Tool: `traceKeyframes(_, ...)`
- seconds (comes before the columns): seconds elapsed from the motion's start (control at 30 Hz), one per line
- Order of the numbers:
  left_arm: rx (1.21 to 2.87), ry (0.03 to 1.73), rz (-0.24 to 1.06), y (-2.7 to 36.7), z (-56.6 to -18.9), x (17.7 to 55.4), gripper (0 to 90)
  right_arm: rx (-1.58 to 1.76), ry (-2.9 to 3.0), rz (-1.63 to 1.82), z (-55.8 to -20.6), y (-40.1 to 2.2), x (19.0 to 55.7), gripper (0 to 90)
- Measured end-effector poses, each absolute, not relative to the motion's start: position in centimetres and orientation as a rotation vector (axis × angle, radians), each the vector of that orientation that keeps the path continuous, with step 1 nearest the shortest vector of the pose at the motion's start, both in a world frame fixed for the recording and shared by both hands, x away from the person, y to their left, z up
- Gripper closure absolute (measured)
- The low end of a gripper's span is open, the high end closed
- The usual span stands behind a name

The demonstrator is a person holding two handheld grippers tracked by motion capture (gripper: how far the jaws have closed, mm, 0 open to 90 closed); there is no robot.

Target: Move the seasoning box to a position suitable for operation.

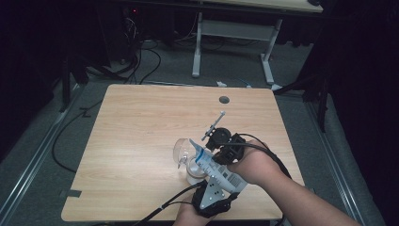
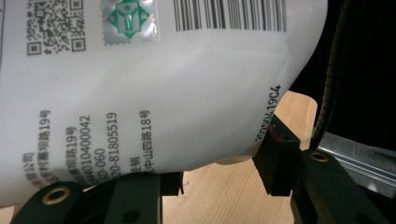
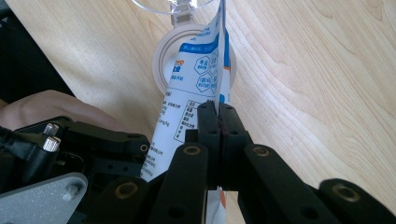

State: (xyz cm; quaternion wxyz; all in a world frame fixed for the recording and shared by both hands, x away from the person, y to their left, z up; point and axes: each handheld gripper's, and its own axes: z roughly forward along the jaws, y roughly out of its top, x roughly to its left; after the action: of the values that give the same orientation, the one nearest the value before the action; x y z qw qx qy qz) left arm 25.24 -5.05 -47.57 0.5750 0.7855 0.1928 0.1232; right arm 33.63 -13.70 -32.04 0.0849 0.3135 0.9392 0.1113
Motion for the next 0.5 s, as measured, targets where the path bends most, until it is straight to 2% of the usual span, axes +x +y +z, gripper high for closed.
traceKeyframes(0.5,1.837,0.454,0.284,-5.10,-47.60,25.26,58.2,0.929,2.800,0.329,-32.13,-13.68,33.65,90.0)
